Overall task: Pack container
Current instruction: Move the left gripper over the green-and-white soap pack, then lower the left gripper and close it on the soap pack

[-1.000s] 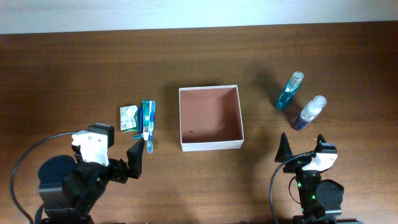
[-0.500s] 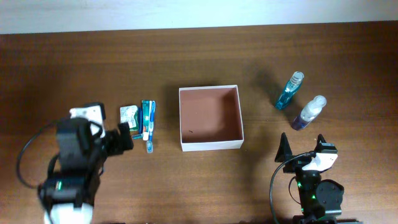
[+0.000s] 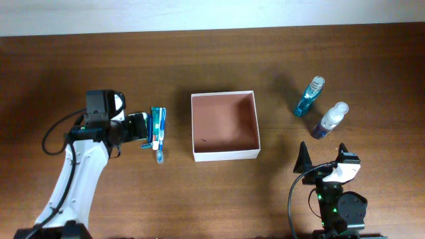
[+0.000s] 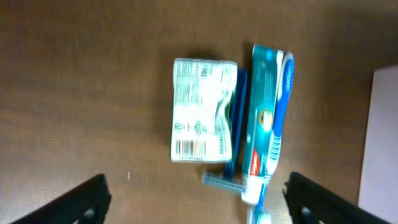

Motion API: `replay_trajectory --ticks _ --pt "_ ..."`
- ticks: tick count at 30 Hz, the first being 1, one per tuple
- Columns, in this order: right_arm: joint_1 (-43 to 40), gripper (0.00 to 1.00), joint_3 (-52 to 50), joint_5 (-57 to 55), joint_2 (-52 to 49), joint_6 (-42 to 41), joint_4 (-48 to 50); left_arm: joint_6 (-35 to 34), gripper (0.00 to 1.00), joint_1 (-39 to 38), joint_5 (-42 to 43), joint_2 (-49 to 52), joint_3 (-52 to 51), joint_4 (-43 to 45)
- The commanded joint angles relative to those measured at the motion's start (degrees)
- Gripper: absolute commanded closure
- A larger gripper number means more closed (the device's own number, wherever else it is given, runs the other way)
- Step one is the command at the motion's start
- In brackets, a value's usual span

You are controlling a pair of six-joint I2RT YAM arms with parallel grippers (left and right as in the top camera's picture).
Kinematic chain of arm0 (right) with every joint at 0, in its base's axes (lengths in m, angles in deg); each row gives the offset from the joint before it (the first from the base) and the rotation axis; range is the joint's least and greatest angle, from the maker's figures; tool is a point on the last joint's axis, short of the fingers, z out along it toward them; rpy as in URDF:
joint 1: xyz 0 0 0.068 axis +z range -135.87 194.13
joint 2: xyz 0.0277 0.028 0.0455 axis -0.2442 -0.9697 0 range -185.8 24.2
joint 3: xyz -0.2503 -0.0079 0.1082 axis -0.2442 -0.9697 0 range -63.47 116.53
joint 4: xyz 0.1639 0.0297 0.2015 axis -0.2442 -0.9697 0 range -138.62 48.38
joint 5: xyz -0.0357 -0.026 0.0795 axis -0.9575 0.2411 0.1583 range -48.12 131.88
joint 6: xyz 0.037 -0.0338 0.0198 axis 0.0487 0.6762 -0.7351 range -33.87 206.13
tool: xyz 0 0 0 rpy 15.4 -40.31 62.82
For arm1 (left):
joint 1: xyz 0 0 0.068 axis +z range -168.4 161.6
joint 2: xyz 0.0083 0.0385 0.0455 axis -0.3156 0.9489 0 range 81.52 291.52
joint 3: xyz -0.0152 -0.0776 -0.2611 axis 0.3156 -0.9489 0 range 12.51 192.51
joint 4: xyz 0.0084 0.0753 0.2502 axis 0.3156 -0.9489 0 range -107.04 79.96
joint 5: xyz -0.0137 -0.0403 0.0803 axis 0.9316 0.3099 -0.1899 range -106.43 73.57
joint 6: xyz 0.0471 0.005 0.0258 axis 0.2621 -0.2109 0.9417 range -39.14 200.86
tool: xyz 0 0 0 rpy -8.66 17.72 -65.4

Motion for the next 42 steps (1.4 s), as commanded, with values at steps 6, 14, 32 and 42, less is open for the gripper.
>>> replay_trajectory --ticks 6,14,32,42 --pt "-0.5 0.02 -0.3 -0.1 0.4 -0.4 -0.4 1.4 0.16 -0.1 -0.4 1.9 1.5 7.3" --pt "-0.5 0.02 -0.3 -0.1 0.4 -0.4 -0.4 2.1 0.16 -0.1 -0.4 3.6 1.5 9.8" --pt "-0.5 0.02 -0.3 -0.1 0.4 -0.4 -0.4 4.8 0.06 -0.1 -0.4 13.5 1.5 15.2" --pt "-0.5 0.02 -0.3 -0.1 0.4 -0.4 -0.4 15.6 0.11 -0.1 -0.4 15.3 1.5 20.0"
